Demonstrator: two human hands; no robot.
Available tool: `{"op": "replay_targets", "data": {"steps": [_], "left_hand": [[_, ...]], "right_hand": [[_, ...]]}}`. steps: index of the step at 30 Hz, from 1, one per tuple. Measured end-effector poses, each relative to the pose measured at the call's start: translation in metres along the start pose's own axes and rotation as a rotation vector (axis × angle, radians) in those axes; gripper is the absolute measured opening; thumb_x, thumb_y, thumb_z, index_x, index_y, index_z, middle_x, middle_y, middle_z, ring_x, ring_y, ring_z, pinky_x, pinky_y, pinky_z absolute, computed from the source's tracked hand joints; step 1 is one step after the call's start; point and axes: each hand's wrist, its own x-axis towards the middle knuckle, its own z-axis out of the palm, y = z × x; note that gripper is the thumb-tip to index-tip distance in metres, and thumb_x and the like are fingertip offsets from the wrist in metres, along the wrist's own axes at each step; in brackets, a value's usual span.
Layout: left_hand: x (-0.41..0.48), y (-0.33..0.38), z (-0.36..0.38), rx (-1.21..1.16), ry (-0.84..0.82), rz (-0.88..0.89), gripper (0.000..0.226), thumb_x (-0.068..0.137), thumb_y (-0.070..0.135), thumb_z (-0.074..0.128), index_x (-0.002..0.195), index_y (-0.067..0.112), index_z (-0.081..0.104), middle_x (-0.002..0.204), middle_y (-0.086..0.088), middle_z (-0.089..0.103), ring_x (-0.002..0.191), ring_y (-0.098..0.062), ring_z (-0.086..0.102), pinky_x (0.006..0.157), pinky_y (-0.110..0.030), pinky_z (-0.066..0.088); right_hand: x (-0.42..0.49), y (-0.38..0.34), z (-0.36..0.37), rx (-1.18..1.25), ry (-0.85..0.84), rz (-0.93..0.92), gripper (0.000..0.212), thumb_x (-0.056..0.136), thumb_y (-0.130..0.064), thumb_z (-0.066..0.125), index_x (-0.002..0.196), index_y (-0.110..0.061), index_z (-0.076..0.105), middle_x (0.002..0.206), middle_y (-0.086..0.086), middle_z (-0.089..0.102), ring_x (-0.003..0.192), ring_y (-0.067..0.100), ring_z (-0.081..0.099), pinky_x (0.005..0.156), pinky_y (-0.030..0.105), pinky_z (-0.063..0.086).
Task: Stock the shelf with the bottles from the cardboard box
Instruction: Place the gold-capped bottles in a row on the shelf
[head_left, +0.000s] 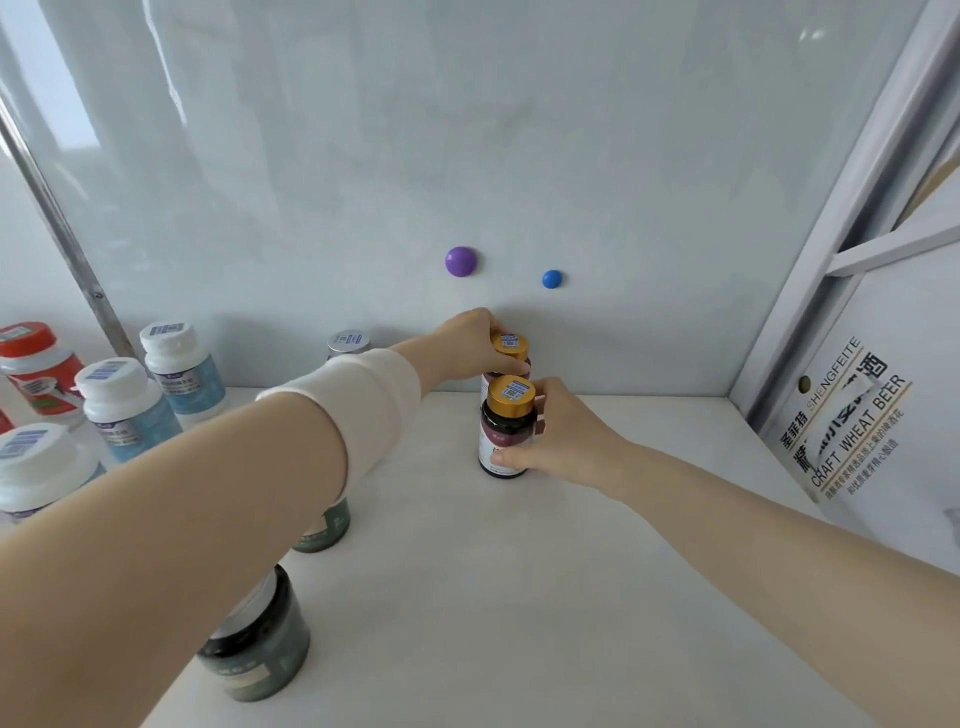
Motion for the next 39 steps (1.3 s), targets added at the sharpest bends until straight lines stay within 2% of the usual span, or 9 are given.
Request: {"op": "replay_targets", "data": {"steps": [1, 3, 6, 10, 15, 19, 22, 30, 39], "left_hand": [[-0.003, 0.001, -0.002, 0.007, 0.002, -0.009, 0.036, 0.083, 0.031, 0.069, 0.106, 0.013, 0.049, 0.104, -0.004, 0.051, 0.094, -0.019, 0.047, 0.071, -0.024, 0.041], [-0.012, 0.003, -0.008, 0.038, 0.013, -0.025, 0.046, 0.085, 0.032, 0.067, 0.121, 0.011, 0.049, 0.115, -0.006, 0.051, 0.105, -0.021, 0.048, 0.085, -0.028, 0.040], [-0.036, 0.009, -0.023, 0.126, 0.068, -0.032, 0.061, 0.086, 0.035, 0.064, 0.135, 0.009, 0.041, 0.135, -0.007, 0.049, 0.123, -0.024, 0.046, 0.097, -0.031, 0.038], [-0.090, 0.020, -0.045, 0.431, 0.163, 0.011, 0.056, 0.089, 0.034, 0.060, 0.136, 0.012, 0.039, 0.133, -0.008, 0.050, 0.121, -0.027, 0.049, 0.096, -0.036, 0.042], [-0.181, 0.029, -0.052, 0.959, 0.298, 0.081, 0.044, 0.092, 0.023, 0.053, 0.133, 0.013, 0.041, 0.126, -0.008, 0.050, 0.116, -0.027, 0.049, 0.091, -0.033, 0.039], [-0.249, 0.020, -0.058, 1.120, 0.328, 0.063, 0.041, 0.092, 0.026, 0.052, 0.130, 0.014, 0.042, 0.123, -0.006, 0.051, 0.114, -0.025, 0.049, 0.090, -0.031, 0.038], [-0.302, 0.009, -0.076, 1.164, 0.337, 0.014, 0.045, 0.092, 0.030, 0.053, 0.132, 0.012, 0.041, 0.125, -0.008, 0.050, 0.115, -0.026, 0.049, 0.091, -0.031, 0.039], [-0.440, -0.072, -0.150, 1.207, 0.353, -0.232, 0.039, 0.094, 0.024, 0.051, 0.130, 0.011, 0.042, 0.124, -0.009, 0.051, 0.115, -0.027, 0.050, 0.091, -0.033, 0.040], [-0.642, -0.261, -0.241, 1.207, 0.317, -0.590, 0.045, 0.093, 0.019, 0.049, 0.135, 0.009, 0.037, 0.130, -0.013, 0.049, 0.121, -0.029, 0.047, 0.099, -0.037, 0.037]], "right_hand": [[-0.003, -0.001, -0.002, -0.003, -0.002, 0.002, 0.070, 0.072, -0.017, 0.078, 0.129, -0.011, 0.037, 0.116, -0.004, 0.050, 0.101, 0.009, 0.049, 0.083, 0.021, 0.039], [-0.010, -0.003, -0.009, -0.045, -0.003, 0.002, 0.077, 0.073, -0.022, 0.078, 0.135, -0.011, 0.034, 0.131, -0.001, 0.048, 0.108, 0.011, 0.049, 0.087, 0.022, 0.039], [-0.030, -0.012, -0.023, -0.177, -0.015, 0.024, 0.088, 0.076, -0.029, 0.075, 0.145, -0.011, 0.022, 0.145, 0.005, 0.033, 0.128, 0.017, 0.040, 0.089, 0.022, 0.036], [-0.067, -0.036, -0.035, -0.458, 0.012, -0.001, 0.089, 0.077, -0.034, 0.074, 0.144, -0.008, 0.021, 0.144, 0.013, 0.030, 0.132, 0.026, 0.036, 0.099, 0.031, 0.037], [-0.126, -0.065, -0.025, -0.791, 0.147, -0.135, 0.068, 0.082, -0.033, 0.066, 0.135, -0.007, 0.032, 0.130, 0.015, 0.038, 0.122, 0.031, 0.041, 0.091, 0.036, 0.039], [-0.165, -0.089, -0.001, -0.908, 0.197, -0.252, 0.056, 0.088, -0.031, 0.057, 0.133, -0.007, 0.034, 0.131, 0.015, 0.039, 0.120, 0.031, 0.041, 0.093, 0.038, 0.040], [-0.189, -0.119, 0.024, -0.936, 0.162, -0.328, 0.059, 0.091, -0.032, 0.054, 0.137, -0.006, 0.029, 0.137, 0.017, 0.035, 0.125, 0.032, 0.038, 0.097, 0.039, 0.038], [-0.225, -0.232, 0.146, -0.886, 0.081, -0.548, 0.056, 0.092, -0.030, 0.051, 0.138, -0.007, 0.030, 0.140, 0.016, 0.034, 0.127, 0.033, 0.036, 0.100, 0.041, 0.035], [-0.261, -0.394, 0.391, -0.853, -0.065, -0.866, 0.055, 0.091, -0.030, 0.052, 0.138, -0.008, 0.031, 0.141, 0.016, 0.036, 0.129, 0.033, 0.038, 0.100, 0.041, 0.037]]}}
